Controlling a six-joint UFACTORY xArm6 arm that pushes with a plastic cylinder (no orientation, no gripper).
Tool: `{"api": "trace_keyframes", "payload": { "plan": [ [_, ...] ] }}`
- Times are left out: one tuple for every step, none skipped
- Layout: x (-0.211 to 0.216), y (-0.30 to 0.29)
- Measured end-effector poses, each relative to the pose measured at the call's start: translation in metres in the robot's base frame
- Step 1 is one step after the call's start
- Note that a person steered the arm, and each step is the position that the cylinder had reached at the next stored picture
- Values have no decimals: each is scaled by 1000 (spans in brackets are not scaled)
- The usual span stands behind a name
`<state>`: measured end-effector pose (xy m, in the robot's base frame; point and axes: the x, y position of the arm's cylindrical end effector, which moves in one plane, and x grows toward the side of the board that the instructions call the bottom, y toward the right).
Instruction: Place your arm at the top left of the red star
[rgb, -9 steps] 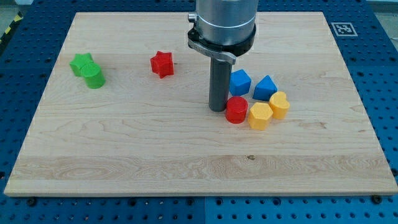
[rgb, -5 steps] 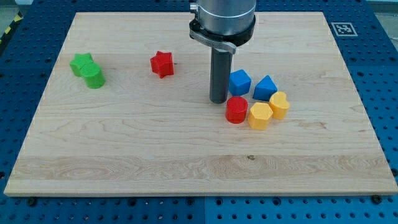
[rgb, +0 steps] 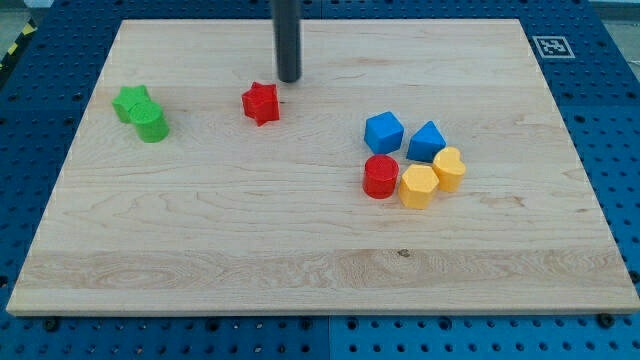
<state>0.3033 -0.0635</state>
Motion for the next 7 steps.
{"api": "trace_keyframes", "payload": {
  "plan": [
    [0, -29],
    [0, -29],
    [-1, -29],
    [-2, -29],
    [-3, -29],
    [-5, -29],
    [-11, -29]
  ]
}}
